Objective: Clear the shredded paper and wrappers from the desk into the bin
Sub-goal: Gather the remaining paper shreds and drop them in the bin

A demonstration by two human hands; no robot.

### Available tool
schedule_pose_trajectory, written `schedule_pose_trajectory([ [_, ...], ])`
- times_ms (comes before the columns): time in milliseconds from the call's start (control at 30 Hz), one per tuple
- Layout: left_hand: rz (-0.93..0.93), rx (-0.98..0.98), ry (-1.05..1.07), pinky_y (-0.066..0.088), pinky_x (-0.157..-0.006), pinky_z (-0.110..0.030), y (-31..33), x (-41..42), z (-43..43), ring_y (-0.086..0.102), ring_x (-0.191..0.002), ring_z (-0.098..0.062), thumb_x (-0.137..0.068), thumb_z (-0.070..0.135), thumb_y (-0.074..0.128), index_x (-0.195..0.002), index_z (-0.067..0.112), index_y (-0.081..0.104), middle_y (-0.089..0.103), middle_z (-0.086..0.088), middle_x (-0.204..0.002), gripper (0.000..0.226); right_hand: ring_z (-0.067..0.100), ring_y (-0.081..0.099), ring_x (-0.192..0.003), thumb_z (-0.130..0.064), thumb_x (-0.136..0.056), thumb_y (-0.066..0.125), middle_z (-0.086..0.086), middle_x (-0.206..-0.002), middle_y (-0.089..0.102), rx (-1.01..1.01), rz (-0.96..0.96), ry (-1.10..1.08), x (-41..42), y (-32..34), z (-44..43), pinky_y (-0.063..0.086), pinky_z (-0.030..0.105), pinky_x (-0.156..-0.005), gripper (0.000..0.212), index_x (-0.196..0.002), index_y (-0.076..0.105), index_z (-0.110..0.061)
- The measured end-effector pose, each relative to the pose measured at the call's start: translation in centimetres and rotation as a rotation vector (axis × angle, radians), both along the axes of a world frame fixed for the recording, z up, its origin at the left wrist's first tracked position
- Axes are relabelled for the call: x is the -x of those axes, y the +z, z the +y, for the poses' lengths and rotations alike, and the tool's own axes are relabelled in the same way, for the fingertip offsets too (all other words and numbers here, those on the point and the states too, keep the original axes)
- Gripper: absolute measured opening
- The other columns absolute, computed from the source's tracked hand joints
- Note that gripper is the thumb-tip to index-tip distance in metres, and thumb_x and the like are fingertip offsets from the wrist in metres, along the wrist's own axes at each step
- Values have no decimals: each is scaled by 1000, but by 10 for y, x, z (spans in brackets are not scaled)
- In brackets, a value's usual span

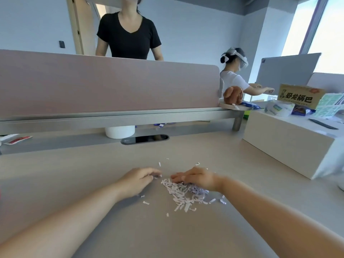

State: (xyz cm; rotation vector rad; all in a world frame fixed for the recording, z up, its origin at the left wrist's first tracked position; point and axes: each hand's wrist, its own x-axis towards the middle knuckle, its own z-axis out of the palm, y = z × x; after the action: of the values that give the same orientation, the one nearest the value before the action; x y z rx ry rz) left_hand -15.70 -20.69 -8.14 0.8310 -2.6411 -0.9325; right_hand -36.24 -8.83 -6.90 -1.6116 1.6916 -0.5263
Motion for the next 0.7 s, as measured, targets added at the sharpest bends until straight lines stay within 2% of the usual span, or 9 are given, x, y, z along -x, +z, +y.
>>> schedule_pose_trajectory([
  [100, 49, 95, 64, 36, -93, -20, 4, 6, 6, 49, -121, -11, -94, 13, 39, -128, 22, 49, 52, 3, -135, 36, 9, 53, -120, -43, -83, 46, -14, -125, 61, 68, -26, -88, -4, 3, 23, 37, 31, -108, 29, -99, 69, -37],
  [200, -97, 197, 51, 19, -112, -28, 9, 26, 2, 20, -141, -16, -96, 23, 37, -143, 16, 25, 22, -1, -154, 49, 11, 48, -124, -25, -94, 43, -5, -136, 51, 223, 55, -224, 1, 3, 37, 33, 26, -108, 29, -118, 60, -23],
  [267, -203, 210, 45, 8, -117, -33, 10, 40, -3, 2, -145, -18, -98, 31, 33, -146, 12, 10, 5, -4, -158, 57, 14, 35, -134, -27, -95, 42, -3, -144, 41, 288, 193, -366, 11, 1, 48, 25, 26, -111, 33, -127, 51, -21],
  [300, -237, 191, 52, 7, -117, -34, 10, 46, -6, 0, -145, -19, -98, 34, 31, -147, 11, 7, 1, -5, -158, 58, 15, 27, -139, -31, -95, 41, -1, -147, 36, 275, 261, -421, 17, -2, 53, 19, 28, -114, 38, -131, 46, -20],
  [367, -276, 173, 50, 9, -118, -33, 5, 55, -10, 4, -145, -18, -98, 38, 29, -147, 12, 9, 3, -5, -158, 59, 18, 12, -144, -40, -95, 36, 3, -153, 24, 167, 394, -478, 28, -6, 63, 11, 35, -118, 49, -139, 33, -19],
  [433, -290, 220, 10, 9, -118, -31, 1, 59, -8, 6, -145, -16, -98, 37, 30, -146, 12, 14, 8, -4, -157, 57, 20, 5, -145, -42, -96, 30, 3, -156, 15, 72, 423, -484, 31, -7, 68, 6, 36, -118, 54, -143, 22, -17],
  [567, -190, 161, -103, 9, -113, -22, -1, 51, 3, 13, -143, -10, -99, 30, 33, -144, 14, 24, 16, 1, -156, 49, 17, 1, -145, -37, -98, 24, 2, -157, 8, 28, 439, -414, 18, -10, 63, 1, 34, -116, 52, -144, 14, -17],
  [700, -56, 14, -148, 26, -102, -17, 5, 31, 23, 38, -132, -9, -98, 22, 37, -135, 20, 42, 45, 5, -142, 37, 14, 5, -144, -34, -99, 23, 0, -157, 10, 72, 420, -284, 6, -9, 46, 2, 28, -116, 48, -144, 18, -18],
])
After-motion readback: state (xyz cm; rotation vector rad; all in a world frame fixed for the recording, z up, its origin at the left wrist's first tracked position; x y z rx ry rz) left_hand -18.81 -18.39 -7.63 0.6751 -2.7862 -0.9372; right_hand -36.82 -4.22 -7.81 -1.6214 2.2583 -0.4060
